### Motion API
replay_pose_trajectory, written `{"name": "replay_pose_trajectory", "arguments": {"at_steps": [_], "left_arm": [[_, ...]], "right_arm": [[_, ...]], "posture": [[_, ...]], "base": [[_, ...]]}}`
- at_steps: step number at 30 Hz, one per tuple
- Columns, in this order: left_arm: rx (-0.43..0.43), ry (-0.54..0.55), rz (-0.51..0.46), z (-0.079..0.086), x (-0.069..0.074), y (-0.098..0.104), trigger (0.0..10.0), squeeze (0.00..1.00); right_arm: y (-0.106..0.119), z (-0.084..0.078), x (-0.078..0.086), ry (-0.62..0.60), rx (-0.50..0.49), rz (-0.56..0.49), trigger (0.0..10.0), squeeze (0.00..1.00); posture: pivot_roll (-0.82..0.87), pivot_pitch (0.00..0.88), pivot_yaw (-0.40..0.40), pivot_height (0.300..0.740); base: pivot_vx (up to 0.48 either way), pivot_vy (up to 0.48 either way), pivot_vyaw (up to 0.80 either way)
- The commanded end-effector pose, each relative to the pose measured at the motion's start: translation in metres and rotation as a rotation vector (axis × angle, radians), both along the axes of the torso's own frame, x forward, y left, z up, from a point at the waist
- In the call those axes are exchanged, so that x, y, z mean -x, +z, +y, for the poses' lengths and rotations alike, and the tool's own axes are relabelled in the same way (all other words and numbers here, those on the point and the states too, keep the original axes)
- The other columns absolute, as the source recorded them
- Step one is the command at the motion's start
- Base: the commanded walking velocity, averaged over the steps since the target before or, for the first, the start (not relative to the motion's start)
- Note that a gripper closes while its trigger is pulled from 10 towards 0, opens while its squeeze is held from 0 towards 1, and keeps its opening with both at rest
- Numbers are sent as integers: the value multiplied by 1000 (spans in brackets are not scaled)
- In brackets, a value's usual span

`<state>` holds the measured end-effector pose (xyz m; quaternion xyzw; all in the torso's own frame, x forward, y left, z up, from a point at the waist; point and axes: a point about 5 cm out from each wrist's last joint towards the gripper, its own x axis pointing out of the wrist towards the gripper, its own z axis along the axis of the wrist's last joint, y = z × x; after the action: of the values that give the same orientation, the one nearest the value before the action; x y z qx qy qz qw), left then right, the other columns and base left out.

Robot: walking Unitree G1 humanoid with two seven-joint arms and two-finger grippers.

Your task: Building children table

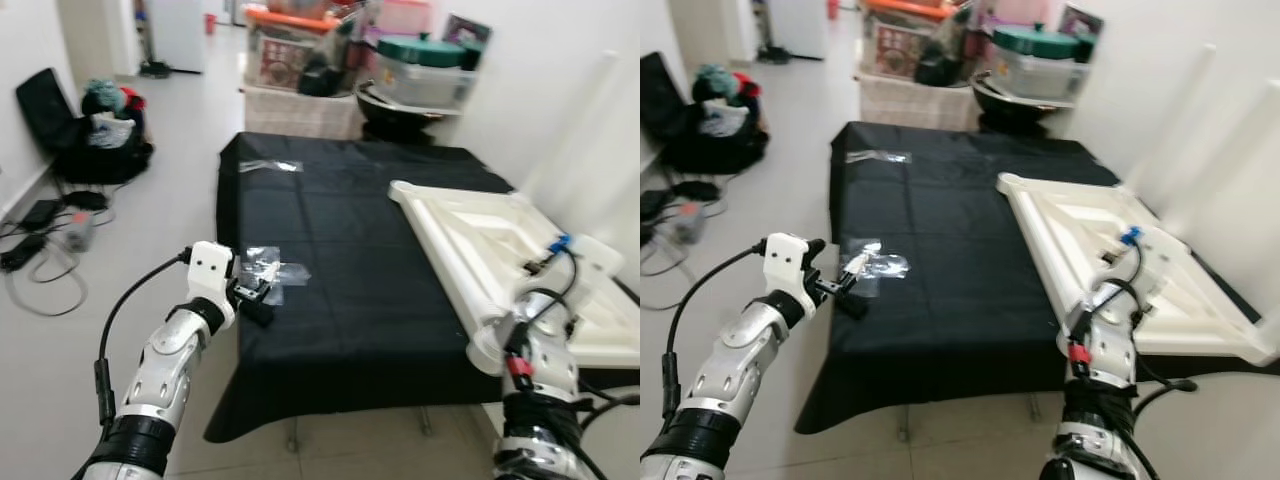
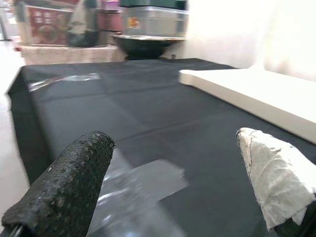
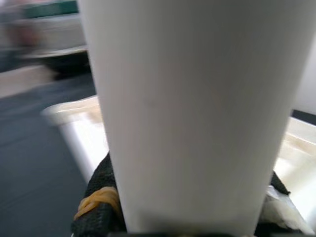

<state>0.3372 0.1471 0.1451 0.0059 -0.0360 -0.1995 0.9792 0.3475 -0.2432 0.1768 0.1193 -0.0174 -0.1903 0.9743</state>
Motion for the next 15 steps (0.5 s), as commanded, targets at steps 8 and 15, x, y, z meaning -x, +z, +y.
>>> {"name": "replay_pose_trajectory", "arguments": {"at_steps": [8,15], "left_arm": [[8,16,17,0,4,-7,10000,0],[4,17,12,4,2,-3,10000,0]], "right_arm": [[13,-9,1,319,14,-48,10000,0],[19,-47,1,248,94,-51,0,0]], "posture": [[28,0,-112,740],[30,0,-110,740]], "base": [[0,0,0],[0,0,0]]}}
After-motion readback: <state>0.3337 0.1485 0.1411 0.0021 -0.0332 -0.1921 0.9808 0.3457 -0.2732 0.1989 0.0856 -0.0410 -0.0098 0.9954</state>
